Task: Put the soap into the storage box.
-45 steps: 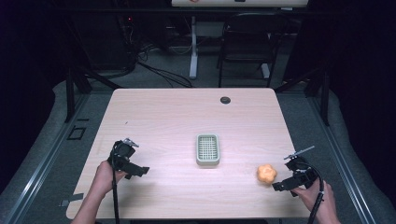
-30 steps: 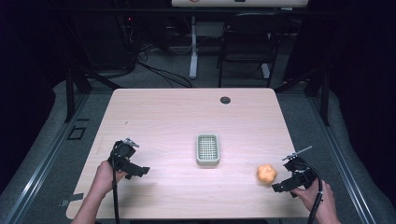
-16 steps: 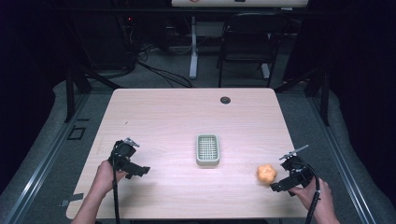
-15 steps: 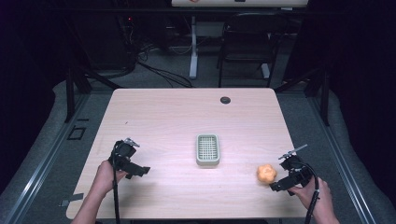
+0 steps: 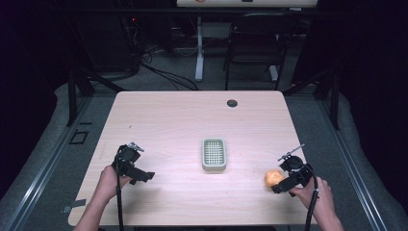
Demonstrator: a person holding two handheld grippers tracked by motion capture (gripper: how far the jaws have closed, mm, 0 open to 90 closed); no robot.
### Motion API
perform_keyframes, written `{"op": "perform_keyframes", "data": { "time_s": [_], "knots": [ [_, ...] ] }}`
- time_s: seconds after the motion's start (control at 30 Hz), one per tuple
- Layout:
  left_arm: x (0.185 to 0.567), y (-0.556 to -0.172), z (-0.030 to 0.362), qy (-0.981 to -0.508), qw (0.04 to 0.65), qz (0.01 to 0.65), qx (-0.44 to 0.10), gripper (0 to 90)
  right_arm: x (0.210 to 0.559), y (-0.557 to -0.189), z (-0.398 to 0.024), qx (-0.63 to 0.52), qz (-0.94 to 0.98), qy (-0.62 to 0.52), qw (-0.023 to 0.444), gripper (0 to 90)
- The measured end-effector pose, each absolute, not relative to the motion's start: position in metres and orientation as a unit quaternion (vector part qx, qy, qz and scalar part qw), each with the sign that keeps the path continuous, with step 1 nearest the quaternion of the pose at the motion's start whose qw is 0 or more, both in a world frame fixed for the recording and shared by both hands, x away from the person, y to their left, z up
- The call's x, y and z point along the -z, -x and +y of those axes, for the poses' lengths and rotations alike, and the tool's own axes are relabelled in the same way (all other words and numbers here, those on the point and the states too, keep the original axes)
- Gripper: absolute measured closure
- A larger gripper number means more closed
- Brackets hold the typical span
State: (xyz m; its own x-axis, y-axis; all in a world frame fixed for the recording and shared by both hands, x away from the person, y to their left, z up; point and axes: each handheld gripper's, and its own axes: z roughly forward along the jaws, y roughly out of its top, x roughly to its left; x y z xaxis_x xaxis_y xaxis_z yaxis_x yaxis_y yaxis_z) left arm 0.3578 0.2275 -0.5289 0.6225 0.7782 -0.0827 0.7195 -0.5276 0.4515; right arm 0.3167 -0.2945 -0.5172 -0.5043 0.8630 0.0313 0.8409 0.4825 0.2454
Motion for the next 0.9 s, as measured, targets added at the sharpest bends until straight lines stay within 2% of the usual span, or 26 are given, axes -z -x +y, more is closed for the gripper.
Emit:
{"op": "perform_keyframes", "data": {
  "time_s": [0.9],
  "knots": [
    [0.529,-0.358,0.228,-0.871,0.227,0.43,-0.065,0.0,0.528,-0.34,-0.274,-0.09,0.865,-0.491,0.053,0.7]
  ]
}}
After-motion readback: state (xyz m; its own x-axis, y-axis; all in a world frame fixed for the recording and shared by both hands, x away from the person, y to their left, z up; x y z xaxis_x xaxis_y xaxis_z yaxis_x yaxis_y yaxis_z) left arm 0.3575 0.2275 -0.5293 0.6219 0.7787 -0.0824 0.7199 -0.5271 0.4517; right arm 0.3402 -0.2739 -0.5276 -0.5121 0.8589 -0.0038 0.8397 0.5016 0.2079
